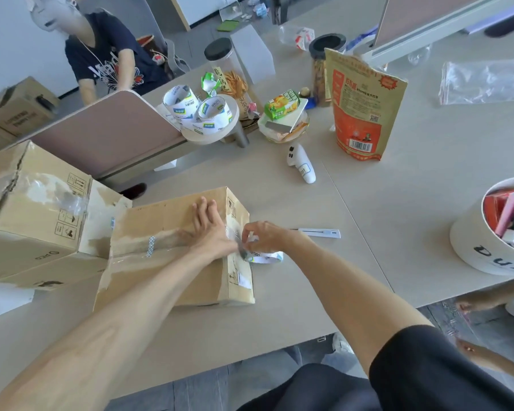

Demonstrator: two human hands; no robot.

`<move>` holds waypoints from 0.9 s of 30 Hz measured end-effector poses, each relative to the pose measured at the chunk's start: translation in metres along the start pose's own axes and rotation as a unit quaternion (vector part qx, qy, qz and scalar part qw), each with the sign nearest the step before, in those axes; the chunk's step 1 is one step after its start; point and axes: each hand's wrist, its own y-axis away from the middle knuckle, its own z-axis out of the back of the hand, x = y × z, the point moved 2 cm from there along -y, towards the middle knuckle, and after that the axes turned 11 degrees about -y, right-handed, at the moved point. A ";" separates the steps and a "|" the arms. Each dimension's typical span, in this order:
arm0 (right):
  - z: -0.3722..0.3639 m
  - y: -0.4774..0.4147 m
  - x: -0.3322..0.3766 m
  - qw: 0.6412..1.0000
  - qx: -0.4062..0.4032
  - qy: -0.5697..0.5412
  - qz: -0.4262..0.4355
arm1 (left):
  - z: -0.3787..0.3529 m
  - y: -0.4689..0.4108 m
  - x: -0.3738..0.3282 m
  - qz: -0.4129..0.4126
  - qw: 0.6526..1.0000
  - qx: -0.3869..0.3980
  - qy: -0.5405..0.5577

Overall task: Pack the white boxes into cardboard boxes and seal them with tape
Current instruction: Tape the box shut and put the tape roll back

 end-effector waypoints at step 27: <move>0.047 0.051 -0.075 0.932 -0.177 0.286 -0.136 | 0.000 0.002 0.002 -0.004 0.999 -0.027 -0.047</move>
